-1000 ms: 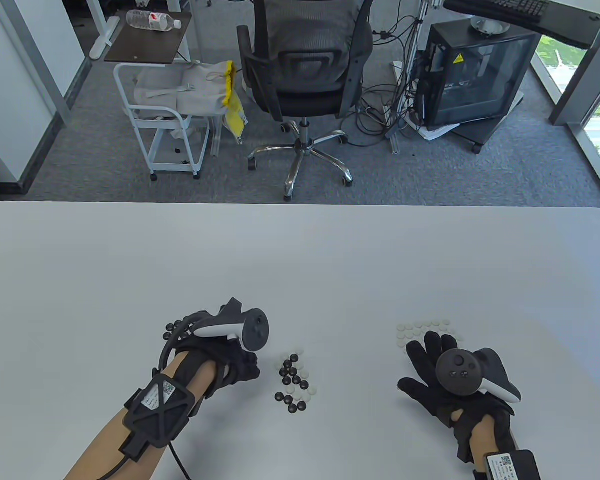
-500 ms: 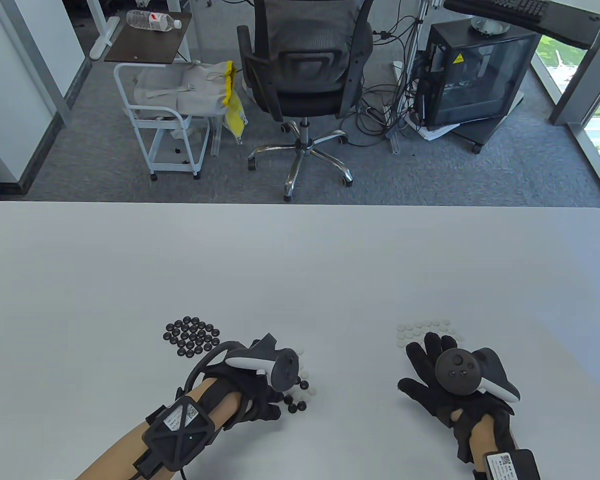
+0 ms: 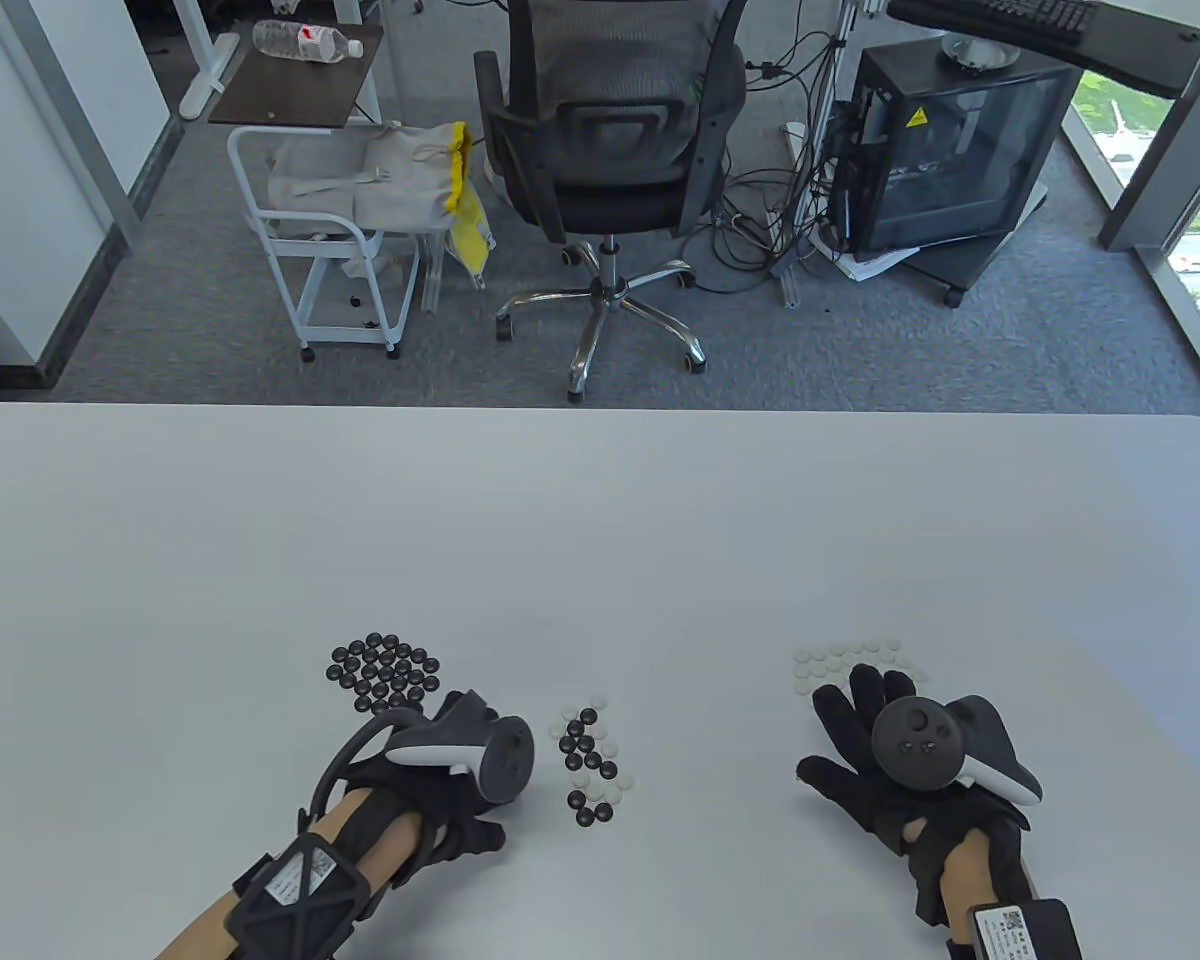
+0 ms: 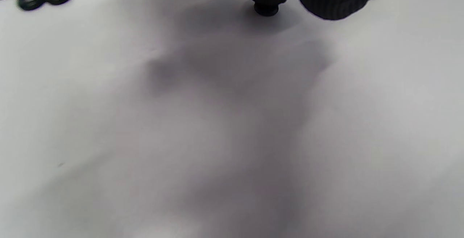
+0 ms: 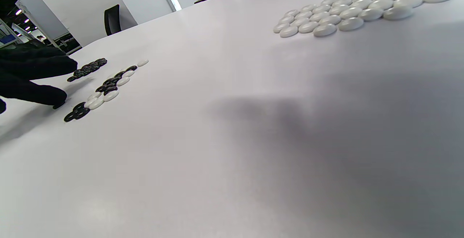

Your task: Go stone sorting task

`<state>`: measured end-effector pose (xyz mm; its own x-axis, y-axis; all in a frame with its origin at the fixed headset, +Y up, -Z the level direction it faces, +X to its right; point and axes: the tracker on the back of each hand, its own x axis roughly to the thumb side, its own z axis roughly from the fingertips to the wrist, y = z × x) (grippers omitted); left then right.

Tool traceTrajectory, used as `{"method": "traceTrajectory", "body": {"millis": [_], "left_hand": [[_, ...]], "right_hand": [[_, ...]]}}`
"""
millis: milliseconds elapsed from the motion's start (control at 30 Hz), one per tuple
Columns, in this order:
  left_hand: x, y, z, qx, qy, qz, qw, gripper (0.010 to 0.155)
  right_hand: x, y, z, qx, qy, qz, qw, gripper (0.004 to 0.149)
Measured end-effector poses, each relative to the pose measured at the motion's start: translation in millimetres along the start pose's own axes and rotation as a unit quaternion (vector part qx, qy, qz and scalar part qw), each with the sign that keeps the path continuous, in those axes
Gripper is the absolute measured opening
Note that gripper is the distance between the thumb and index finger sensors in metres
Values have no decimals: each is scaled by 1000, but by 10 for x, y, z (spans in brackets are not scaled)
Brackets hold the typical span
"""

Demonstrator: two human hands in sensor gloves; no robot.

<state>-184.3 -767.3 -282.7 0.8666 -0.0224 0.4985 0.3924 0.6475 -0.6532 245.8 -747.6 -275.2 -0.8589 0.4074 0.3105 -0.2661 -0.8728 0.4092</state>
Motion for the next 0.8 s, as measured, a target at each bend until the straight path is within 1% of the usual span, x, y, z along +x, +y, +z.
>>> {"method": "traceTrajectory", "body": {"millis": [100, 200, 300, 367, 467, 533, 800], "left_hand": [[-328, -124, 86, 0, 52, 22, 998, 69], [-683, -226, 186, 3, 95, 71, 993, 68], [-1015, -307, 228, -1, 139, 104, 985, 68], [-1186, -324, 226, 0, 155, 126, 980, 68], [-1377, -316, 193, 3, 163, 171, 972, 68], [-1443, -297, 161, 5, 161, 192, 968, 68], [-1595, -211, 44, 9, 166, 236, 957, 67]], "right_hand": [[2, 0, -2, 1, 0, 0, 1000, 81], [2, 1, -4, 2, 0, 1, 1000, 81], [0, 5, -8, 4, 2, 0, 1000, 81], [1, 8, -10, 6, 3, 0, 1000, 81], [4, 8, -10, 7, 4, 0, 1000, 81], [5, 8, -11, 7, 5, 0, 1000, 81], [0, 0, -6, 6, 7, -1, 1000, 81]]}}
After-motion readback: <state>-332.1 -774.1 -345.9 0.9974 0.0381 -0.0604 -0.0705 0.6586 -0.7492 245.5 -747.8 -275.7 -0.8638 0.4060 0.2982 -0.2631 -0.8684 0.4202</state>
